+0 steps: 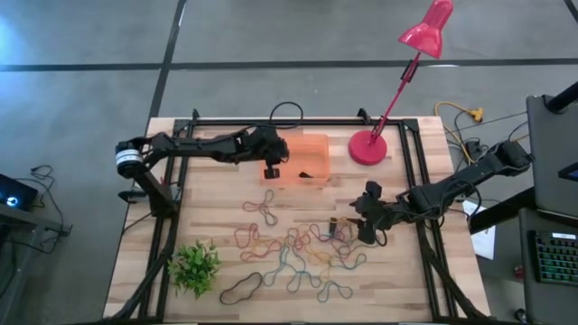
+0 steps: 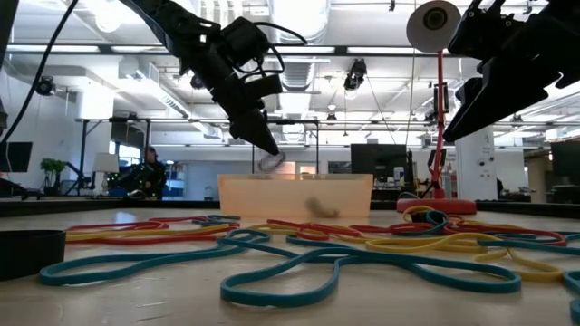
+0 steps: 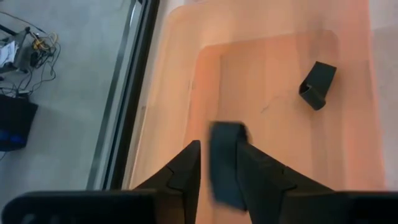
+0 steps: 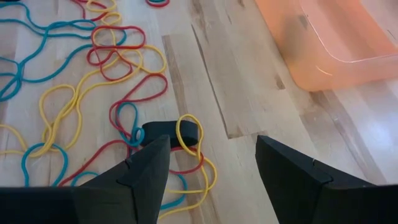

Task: Pick and place rubber bands into bin
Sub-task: Put the black rubber band into the orange bin, then put the yellow rubber band into the orange bin, then put the blue rubber band into the orange bin

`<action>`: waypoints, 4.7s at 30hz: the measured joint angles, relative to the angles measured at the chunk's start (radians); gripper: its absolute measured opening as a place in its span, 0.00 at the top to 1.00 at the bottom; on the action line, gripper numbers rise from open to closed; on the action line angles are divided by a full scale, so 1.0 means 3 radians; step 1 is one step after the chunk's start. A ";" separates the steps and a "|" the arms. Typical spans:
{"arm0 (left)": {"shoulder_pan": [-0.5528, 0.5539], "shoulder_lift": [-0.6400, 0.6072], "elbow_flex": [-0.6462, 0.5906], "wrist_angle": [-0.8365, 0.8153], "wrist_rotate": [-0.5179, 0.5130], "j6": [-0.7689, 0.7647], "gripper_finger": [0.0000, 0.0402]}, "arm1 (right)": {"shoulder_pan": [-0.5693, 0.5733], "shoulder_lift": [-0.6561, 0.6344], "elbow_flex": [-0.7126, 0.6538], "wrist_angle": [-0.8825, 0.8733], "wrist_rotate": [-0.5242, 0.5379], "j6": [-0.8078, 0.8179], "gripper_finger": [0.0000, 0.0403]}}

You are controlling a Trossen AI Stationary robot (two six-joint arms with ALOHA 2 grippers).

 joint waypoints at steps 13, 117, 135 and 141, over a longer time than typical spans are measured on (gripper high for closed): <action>-0.0097 -0.0107 0.0072 -0.0542 0.0032 -0.0347 0.78 | 0.0000 0.0034 -0.0014 0.0089 -0.0015 0.0073 0.44; -0.1076 -0.1368 -0.0909 -0.0336 0.0800 -0.1134 0.78 | -0.1796 0.0681 0.0153 0.2965 -0.0292 -0.2929 0.98; -0.1076 -0.1365 -0.1209 0.0109 0.0799 -0.1136 0.78 | -0.2255 0.1398 0.0156 0.3088 -0.0927 -0.2341 0.84; -0.1076 -0.1366 -0.1221 0.0082 0.0799 -0.1133 0.78 | -0.2243 0.1330 0.0156 0.3073 -0.1110 -0.2341 0.66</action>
